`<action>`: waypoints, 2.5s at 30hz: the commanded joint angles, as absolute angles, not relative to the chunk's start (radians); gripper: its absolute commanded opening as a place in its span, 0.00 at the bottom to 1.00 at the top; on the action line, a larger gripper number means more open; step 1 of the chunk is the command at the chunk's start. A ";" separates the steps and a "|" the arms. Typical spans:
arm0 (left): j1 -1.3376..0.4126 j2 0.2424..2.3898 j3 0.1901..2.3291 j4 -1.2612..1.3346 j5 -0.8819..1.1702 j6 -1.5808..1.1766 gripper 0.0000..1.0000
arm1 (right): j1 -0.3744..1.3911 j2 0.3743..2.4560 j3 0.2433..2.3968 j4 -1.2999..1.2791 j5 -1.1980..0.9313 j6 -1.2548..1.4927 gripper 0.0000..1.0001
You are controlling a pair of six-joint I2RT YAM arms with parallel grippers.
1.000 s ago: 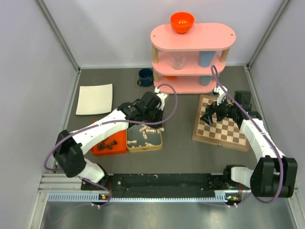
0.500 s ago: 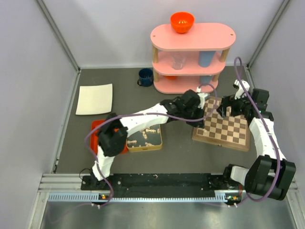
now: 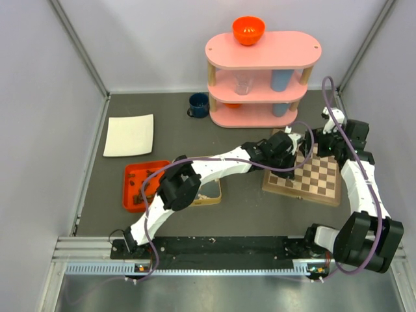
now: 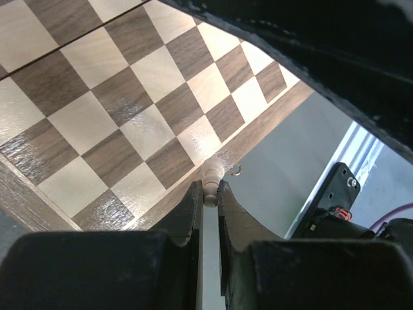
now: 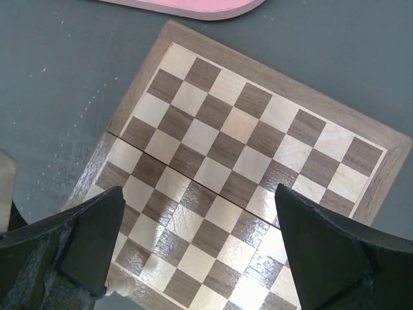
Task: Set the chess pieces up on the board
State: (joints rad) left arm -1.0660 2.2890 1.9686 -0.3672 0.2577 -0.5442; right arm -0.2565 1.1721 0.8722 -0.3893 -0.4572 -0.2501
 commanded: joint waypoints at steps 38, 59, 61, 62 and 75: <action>-1.089 2.063 1.838 -0.219 0.028 -0.330 0.00 | -0.462 1.216 0.859 -0.388 -0.677 -0.376 0.99; -1.100 2.256 2.043 -0.411 0.025 -0.394 0.00 | -0.477 1.235 0.902 -0.382 -0.546 -0.305 0.99; -1.100 2.261 2.045 -0.419 0.023 -0.396 0.00 | -0.476 1.236 0.905 -0.382 -0.535 -0.304 0.99; -1.101 2.263 2.046 -0.422 0.021 -0.394 0.00 | -0.477 1.236 0.908 -0.385 -0.534 -0.302 0.99; -1.123 2.329 2.125 -0.518 0.029 -0.371 0.00 | -0.476 1.229 0.917 -0.399 -0.543 -0.299 0.99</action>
State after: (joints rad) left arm -1.1114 2.3165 2.0697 -0.5064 0.0353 -0.3851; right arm -0.4725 1.2385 0.8703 -0.4118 -0.5388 -0.3096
